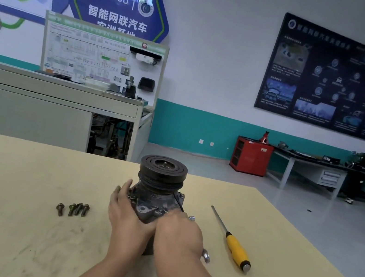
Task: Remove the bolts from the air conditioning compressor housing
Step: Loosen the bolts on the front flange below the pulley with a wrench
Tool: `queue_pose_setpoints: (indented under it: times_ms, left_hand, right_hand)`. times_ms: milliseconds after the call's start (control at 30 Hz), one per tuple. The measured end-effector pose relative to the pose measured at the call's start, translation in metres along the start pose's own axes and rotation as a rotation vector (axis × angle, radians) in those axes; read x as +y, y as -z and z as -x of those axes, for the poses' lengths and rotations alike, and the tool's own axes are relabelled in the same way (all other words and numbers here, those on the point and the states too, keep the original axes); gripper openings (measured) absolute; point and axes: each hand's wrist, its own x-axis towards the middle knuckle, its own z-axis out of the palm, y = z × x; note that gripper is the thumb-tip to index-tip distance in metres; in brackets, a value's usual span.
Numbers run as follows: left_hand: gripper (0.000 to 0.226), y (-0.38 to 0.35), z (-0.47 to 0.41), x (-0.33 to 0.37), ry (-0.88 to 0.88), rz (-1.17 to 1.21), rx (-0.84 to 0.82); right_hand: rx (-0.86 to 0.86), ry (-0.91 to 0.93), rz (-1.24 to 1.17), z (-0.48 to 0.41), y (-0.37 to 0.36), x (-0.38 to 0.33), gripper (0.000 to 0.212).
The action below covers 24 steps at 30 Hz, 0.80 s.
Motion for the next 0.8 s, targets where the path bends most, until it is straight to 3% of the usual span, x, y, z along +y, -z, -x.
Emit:
queue_pose_setpoints:
  times_ms: [67, 167, 300, 433, 600, 800]
  left_hand:
    - [0.116, 0.003, -0.003, -0.010, -0.016, 0.041, -0.132]
    - [0.118, 0.009, -0.002, -0.026, -0.047, 0.134, -0.244]
    - [0.110, 0.002, -0.001, -0.032, -0.038, 0.183, -0.202]
    - [0.106, -0.006, 0.001, -0.027, -0.047, 0.202, -0.134]
    - [0.111, -0.010, 0.002, -0.029, -0.043, 0.161, -0.100]
    - [0.113, -0.013, 0.001, -0.030, -0.050, 0.134, -0.066]
  right_hand:
    - [-0.090, 0.017, 0.026, 0.000, -0.022, -0.003, 0.037]
    - [-0.137, -0.060, -0.053, 0.003, -0.049, 0.004, 0.037]
    - [0.037, -0.172, -0.102, -0.001, -0.047, 0.028, 0.032]
    - [0.162, -0.127, -0.194, -0.002, -0.029, 0.037, 0.035]
    - [0.134, -0.132, -0.338, -0.005, -0.009, 0.042, 0.029]
    - [0.047, -0.078, -0.484, -0.016, 0.004, 0.040, 0.035]
